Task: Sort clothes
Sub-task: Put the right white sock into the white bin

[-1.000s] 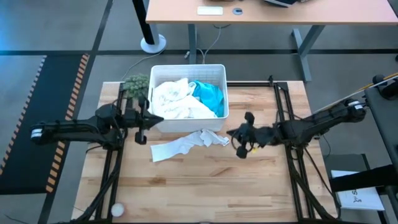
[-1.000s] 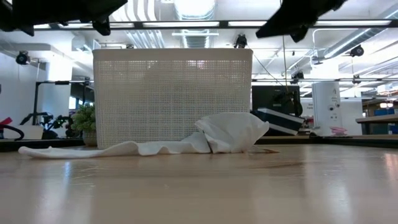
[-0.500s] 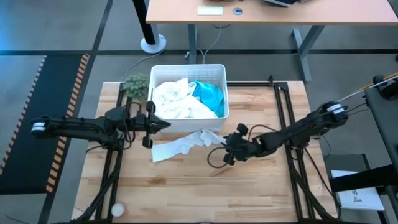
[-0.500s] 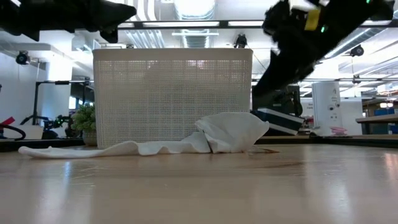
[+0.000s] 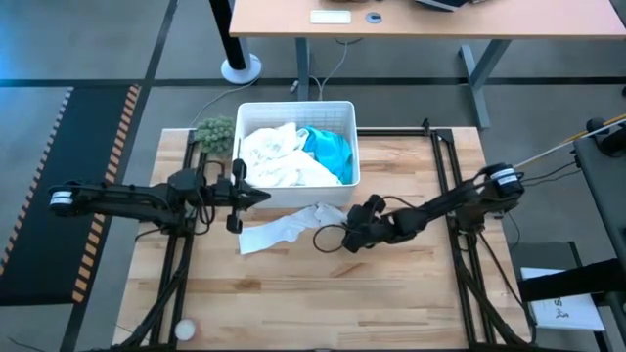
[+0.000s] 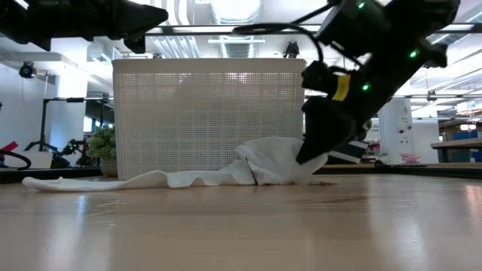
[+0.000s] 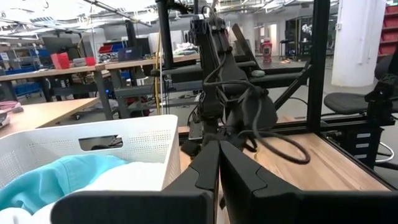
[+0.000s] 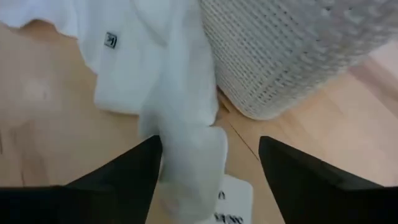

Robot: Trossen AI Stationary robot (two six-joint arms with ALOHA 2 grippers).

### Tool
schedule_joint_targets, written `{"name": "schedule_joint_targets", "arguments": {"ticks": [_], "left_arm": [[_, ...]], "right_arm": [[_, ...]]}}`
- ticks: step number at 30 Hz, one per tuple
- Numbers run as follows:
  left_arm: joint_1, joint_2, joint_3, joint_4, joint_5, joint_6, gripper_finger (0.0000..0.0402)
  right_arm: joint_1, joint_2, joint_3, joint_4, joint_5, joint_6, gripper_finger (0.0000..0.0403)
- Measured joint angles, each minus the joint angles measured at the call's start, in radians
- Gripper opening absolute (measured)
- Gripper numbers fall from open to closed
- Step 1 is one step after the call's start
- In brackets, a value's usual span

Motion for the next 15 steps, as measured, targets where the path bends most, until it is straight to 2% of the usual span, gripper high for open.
{"name": "schedule_joint_targets", "arguments": {"ticks": [2,4,7,11,12,15], "left_arm": [[0.0,0.001,0.0,-0.002,0.0,-0.001,0.0],[0.0,0.004,0.0,-0.001,0.0,-0.001,0.0],[0.0,0.005,0.0,-0.005,0.0,-0.001,0.0],[0.0,0.004,0.0,-0.004,0.0,-0.001,0.0],[0.0,0.004,0.0,-0.002,0.0,-0.001,0.0],[0.0,0.004,0.0,-0.001,0.0,-0.002,0.0]], "right_arm": [[-0.019,0.017,0.0,0.028,-0.043,0.008,0.0254],[-0.036,0.038,0.001,0.058,-0.097,0.003,0.0235],[-0.042,0.062,0.001,0.086,-0.12,-0.038,0.017],[-0.041,0.065,0.001,0.13,-0.122,-0.072,0.0036],[-0.041,0.059,0.001,0.148,-0.121,-0.089,0.0019],[-0.029,0.012,0.006,0.168,-0.122,-0.117,0.0013]]}}
